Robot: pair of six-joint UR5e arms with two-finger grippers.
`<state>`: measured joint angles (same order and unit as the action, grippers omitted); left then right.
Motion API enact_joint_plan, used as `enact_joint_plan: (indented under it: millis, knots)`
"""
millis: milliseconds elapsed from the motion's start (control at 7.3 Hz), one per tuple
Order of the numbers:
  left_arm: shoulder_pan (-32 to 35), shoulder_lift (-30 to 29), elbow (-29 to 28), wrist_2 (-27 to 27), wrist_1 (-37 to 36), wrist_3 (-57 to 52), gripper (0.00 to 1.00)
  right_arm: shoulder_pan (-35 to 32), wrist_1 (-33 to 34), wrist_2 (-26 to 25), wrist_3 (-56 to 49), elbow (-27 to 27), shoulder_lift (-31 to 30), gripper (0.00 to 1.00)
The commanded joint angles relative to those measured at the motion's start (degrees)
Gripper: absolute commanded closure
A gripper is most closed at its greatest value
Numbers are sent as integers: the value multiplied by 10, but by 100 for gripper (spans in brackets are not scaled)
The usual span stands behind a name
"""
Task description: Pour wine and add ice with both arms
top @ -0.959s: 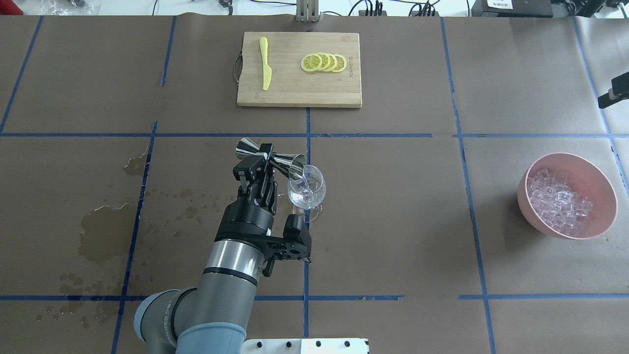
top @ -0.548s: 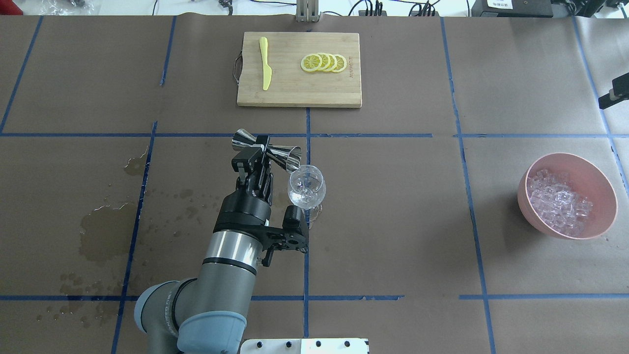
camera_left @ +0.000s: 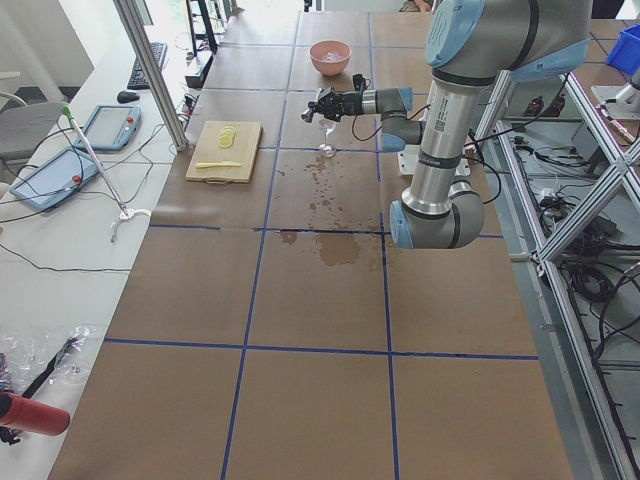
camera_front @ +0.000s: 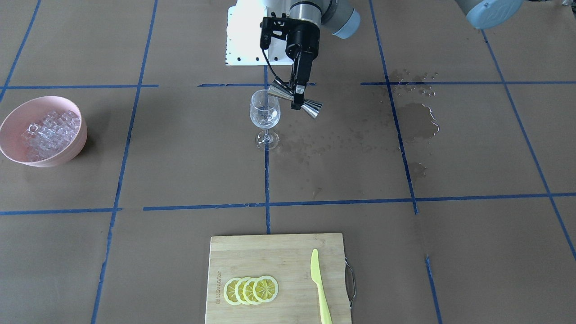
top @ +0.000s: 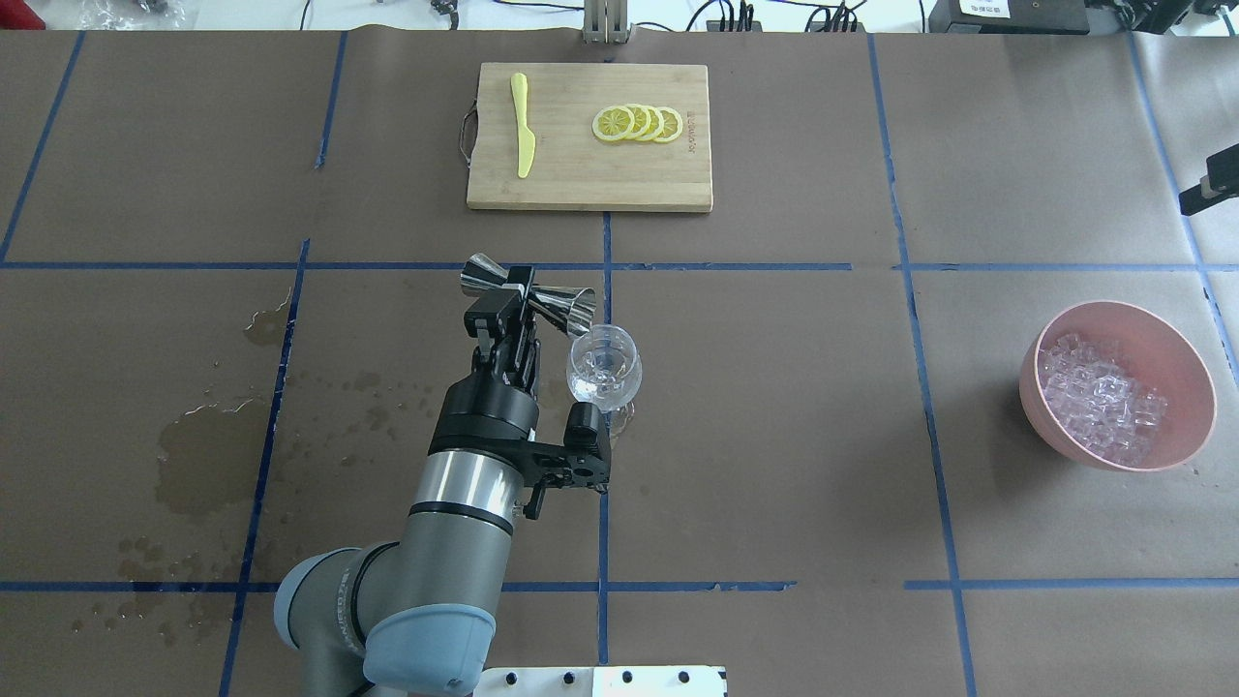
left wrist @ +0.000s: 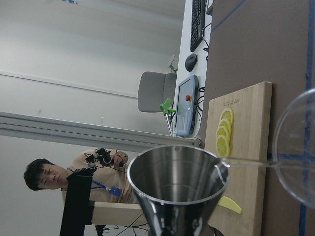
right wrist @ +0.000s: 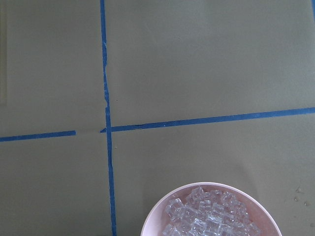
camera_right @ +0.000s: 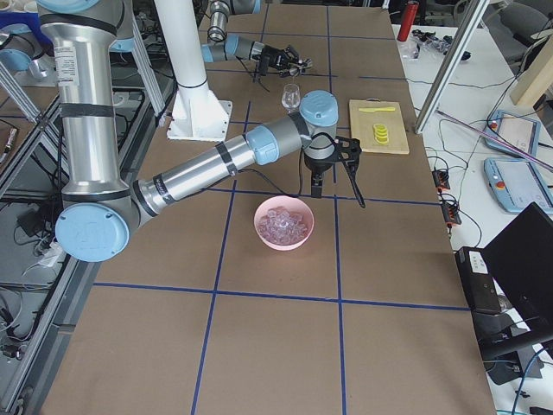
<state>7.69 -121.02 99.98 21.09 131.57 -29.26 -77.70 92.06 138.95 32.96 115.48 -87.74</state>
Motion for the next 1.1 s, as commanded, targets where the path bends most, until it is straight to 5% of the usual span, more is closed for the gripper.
enact_joint_plan:
  millis: [0,959]
  knots:
    - [0,-3,-12,-1,-3,-1,100,0,0,1,0,1,-1,0]
    - [0,-4,-9,-2,55,-11,100,0,0,1,0,5,-2,0]
